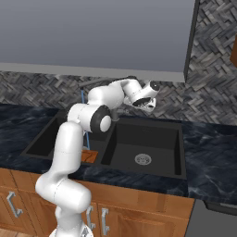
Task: Turn on the sink faucet with hot water and rinse the cutting board for ten seconds, then turn off the faucet. Push the cutting board to reach the water if necessary.
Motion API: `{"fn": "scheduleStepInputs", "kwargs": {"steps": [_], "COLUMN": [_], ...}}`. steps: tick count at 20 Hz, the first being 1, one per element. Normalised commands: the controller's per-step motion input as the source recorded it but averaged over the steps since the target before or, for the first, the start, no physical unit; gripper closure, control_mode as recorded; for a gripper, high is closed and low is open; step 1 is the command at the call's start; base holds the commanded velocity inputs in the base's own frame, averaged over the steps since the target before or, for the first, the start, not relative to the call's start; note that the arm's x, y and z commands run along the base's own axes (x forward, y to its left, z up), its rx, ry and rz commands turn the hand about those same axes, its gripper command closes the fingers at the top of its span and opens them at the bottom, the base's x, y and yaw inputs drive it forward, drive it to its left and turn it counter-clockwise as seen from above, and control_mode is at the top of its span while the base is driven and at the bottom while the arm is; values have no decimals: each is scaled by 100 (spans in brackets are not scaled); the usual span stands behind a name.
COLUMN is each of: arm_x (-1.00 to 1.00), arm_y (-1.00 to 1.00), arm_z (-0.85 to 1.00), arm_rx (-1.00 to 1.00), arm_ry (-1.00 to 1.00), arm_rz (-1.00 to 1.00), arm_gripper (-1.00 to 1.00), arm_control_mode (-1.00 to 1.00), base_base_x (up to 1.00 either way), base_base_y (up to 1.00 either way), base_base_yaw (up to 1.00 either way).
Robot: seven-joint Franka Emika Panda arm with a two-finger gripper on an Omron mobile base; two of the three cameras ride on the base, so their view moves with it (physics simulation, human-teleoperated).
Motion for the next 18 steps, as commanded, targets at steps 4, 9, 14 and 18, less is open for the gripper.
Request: {"fn": "scheduleStepInputs", "kwargs": {"steps": [4,9,14,18], "arm_x": [0,0,0,0], "arm_y": [0,0,0,0], "arm_z": [0,0,0,0], "arm_rx": [0,0,0,0], "arm_ry": [0,0,0,0], "arm_rz": [0,0,0,0], "arm_gripper": [100,100,100,100], "arm_control_mode": [-100,-100,-100,-100], "base_base_x": [0,0,0,0], "base_base_y": [0,0,0,0], "base_base_yaw": [0,0,0,0]}}
